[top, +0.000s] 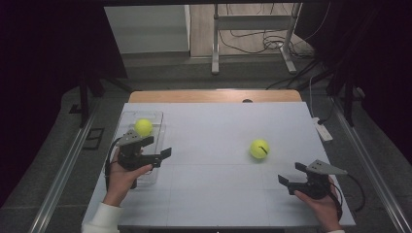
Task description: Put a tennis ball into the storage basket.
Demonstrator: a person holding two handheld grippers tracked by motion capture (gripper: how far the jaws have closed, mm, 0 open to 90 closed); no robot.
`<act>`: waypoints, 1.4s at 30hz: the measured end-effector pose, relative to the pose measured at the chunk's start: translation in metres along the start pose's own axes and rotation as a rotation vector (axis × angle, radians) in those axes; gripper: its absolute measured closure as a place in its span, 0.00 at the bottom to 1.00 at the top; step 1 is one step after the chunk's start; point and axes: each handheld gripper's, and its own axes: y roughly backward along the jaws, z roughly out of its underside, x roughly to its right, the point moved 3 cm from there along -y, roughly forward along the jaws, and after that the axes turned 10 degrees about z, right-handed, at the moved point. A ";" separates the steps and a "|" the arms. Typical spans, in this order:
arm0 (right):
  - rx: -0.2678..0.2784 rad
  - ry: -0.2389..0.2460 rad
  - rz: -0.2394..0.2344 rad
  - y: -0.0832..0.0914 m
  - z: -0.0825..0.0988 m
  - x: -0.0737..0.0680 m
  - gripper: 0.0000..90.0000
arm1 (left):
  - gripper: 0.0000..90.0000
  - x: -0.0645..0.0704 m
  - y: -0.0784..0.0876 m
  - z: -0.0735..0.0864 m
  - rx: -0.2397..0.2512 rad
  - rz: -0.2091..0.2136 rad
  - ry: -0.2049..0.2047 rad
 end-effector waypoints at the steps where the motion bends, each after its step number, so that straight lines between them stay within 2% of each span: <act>1: 0.002 -0.003 -0.005 0.000 -0.001 -0.001 0.15 | 0.16 0.000 0.000 0.000 0.000 0.000 0.000; 6: -0.002 0.005 -0.008 -0.002 -0.002 -0.002 0.15 | 0.16 0.008 -0.002 -0.003 -0.007 0.012 -0.016; 11: -0.005 0.014 -0.018 -0.004 -0.002 -0.005 0.15 | 0.16 0.009 -0.004 -0.002 -0.003 0.016 -0.001; 19: 0.001 0.013 -0.024 -0.006 -0.005 -0.006 0.15 | 0.16 0.015 -0.011 -0.003 -0.029 0.022 -0.028; 25: -0.004 0.015 -0.029 -0.011 -0.006 -0.007 0.15 | 0.16 0.020 -0.019 -0.005 -0.041 0.039 -0.031; 42: 0.001 -0.002 -0.027 -0.006 -0.005 -0.007 0.15 | 0.16 0.019 -0.033 -0.011 -0.057 0.059 -0.026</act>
